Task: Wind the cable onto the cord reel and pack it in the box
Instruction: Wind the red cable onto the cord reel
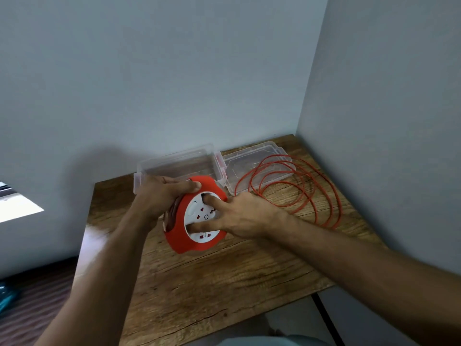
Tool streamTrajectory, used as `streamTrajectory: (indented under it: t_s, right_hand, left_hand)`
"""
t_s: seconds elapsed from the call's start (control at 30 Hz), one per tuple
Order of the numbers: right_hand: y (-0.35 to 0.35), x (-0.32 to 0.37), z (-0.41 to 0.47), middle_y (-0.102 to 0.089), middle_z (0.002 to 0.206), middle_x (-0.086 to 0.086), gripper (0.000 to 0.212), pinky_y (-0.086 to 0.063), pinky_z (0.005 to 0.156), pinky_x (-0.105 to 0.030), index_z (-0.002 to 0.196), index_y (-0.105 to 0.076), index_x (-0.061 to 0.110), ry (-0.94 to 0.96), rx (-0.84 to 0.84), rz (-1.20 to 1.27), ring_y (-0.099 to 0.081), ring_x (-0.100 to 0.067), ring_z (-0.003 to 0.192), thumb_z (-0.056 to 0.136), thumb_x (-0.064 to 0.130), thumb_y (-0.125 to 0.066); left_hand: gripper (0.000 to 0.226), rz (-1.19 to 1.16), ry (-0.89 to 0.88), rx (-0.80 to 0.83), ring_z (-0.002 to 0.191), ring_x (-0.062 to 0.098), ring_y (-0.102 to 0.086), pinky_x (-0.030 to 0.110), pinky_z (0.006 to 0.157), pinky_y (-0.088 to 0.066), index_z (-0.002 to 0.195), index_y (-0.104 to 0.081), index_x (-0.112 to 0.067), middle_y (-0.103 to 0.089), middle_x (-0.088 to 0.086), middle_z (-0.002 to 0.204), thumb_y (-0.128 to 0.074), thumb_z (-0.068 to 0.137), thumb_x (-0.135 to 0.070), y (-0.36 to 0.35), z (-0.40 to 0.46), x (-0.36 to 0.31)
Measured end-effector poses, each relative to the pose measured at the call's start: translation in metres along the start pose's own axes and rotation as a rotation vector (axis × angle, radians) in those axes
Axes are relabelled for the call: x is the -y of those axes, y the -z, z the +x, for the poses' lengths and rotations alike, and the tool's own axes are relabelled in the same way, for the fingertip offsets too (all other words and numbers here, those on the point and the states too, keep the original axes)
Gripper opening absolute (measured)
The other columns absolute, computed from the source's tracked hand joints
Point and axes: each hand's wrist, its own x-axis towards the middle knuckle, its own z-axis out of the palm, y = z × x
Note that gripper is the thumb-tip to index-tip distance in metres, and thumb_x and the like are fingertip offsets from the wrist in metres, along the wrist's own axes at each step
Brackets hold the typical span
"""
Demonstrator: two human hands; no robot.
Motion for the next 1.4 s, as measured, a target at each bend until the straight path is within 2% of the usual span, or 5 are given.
streamTrajectory:
  t_s: [0.2,0.5,0.8,1.13,1.4]
  right_hand:
    - [-0.01,0.014,0.006,-0.067,0.112,-0.014,0.064,-0.045,0.05,-0.028,0.148,-0.03,0.038,-0.396,-0.251,0.19,-0.068,-0.029,0.067,0.091,0.048,-0.059]
    - [0.008,0.057,0.037,-0.076,0.084,-0.011,0.04,-0.048,0.037,-0.023,0.125,-0.05,0.018,-1.411,-0.382,2.225,-0.071,-0.019,0.053,0.098,0.046,-0.058]
    - [-0.011,0.02,-0.012,-0.063,0.123,-0.01,0.051,-0.055,0.054,-0.034,0.136,-0.046,0.027,-0.513,-0.185,0.149,-0.069,-0.026,0.077,0.091,0.038,-0.068]
    - [0.011,-0.017,-0.016,-0.026,0.155,-0.023,0.069,-0.052,0.05,-0.032,0.151,-0.019,0.046,0.157,-0.009,-0.139,-0.068,-0.028,0.081,0.099,0.024,-0.059]
    - [0.003,0.002,0.005,-0.061,0.123,-0.017,0.06,-0.049,0.051,-0.031,0.15,-0.032,0.039,-0.179,-0.135,0.012,-0.068,-0.031,0.071,0.096,0.05,-0.054]
  left_hand:
    - [0.009,-0.154,-0.071,-0.141,0.064,0.014,-0.08,0.024,0.054,-0.06,0.079,-0.082,-0.025,-0.083,-0.005,0.07,-0.086,0.078,-0.033,-0.007,-0.006,0.003]
    - [0.02,-0.027,-0.313,-0.309,0.085,0.019,-0.077,0.039,0.07,-0.061,0.073,-0.076,-0.054,-0.079,-0.014,0.083,-0.086,0.078,-0.037,-0.033,-0.022,0.015]
    - [0.012,-0.159,-0.008,-0.21,0.07,0.018,-0.08,0.041,0.072,-0.064,0.067,-0.081,-0.035,-0.082,-0.007,0.071,-0.086,0.077,-0.038,-0.022,-0.009,0.02]
    - [0.031,-0.07,0.039,0.033,0.067,0.023,-0.081,0.042,0.074,-0.063,0.082,-0.082,-0.01,-0.083,0.006,0.074,-0.083,0.073,-0.04,0.001,-0.002,0.001]
    - [0.028,-0.176,-0.033,-0.072,0.061,0.019,-0.08,0.021,0.046,-0.057,0.081,-0.082,-0.016,-0.082,-0.001,0.067,-0.088,0.065,-0.037,-0.001,-0.006,-0.007]
